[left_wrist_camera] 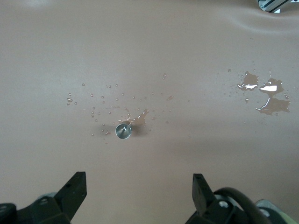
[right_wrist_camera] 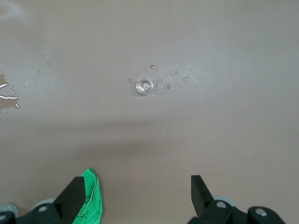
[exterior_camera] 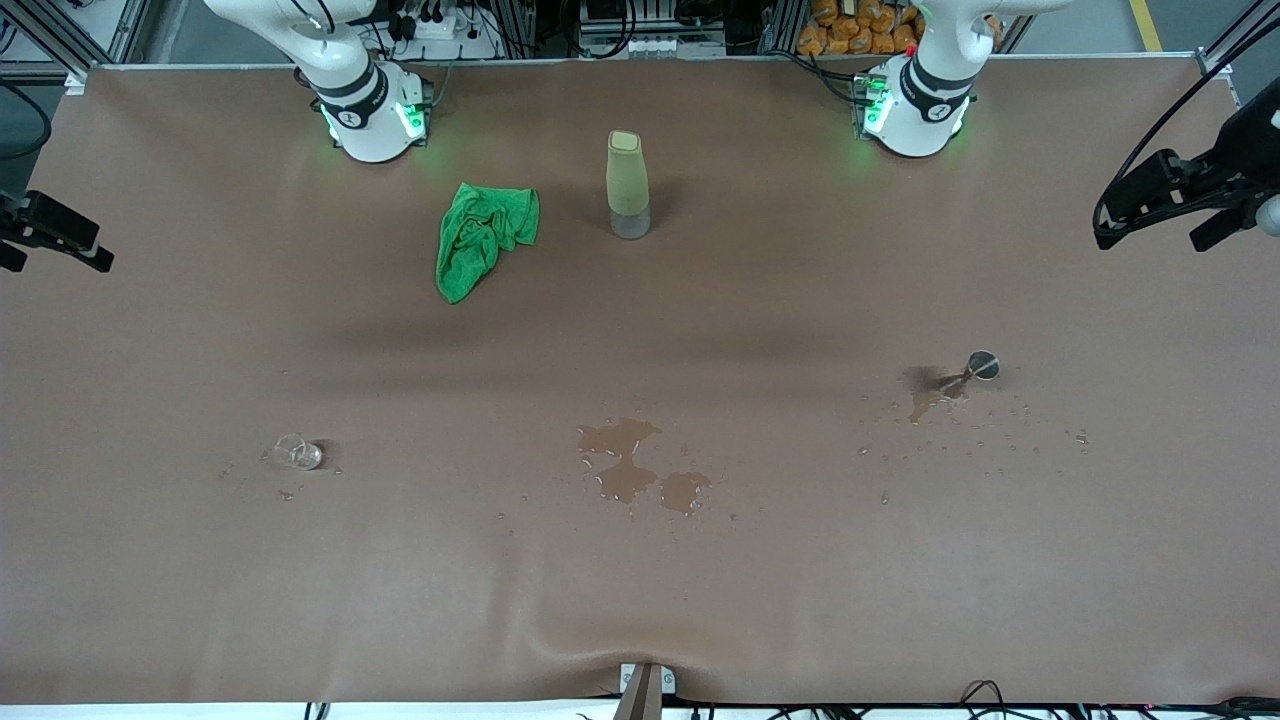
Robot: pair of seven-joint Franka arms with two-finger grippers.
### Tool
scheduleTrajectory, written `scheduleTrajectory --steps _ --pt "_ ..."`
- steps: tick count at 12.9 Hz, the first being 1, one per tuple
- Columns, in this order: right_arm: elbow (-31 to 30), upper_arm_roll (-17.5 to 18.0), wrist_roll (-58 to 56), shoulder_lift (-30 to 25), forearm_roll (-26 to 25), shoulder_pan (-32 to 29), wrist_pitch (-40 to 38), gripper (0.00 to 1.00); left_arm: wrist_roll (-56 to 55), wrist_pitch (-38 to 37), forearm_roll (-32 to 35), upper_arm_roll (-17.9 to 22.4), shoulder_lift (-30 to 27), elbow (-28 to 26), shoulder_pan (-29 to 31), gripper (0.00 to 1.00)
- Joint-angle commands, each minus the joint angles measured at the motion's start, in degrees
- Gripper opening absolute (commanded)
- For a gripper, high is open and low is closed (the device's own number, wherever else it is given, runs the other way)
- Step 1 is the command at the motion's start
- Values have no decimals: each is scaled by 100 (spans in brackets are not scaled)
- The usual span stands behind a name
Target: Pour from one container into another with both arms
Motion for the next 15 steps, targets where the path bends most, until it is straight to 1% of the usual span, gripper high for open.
scheduleTrajectory --steps 1,12,13,15 --pt "-91 71 36 -92 99 -97 -12 100 -5 69 86 -40 -30 -2 32 100" --pt "-117 71 19 -84 99 -132 5 100 4 69 94 -49 -30 -2 5 100" --pt "-126 71 10 -84 99 -132 5 100 143 69 147 -49 -30 -2 5 100" --pt "-135 71 10 -84 99 -132 -4 100 905 69 156 -49 -48 6 32 100"
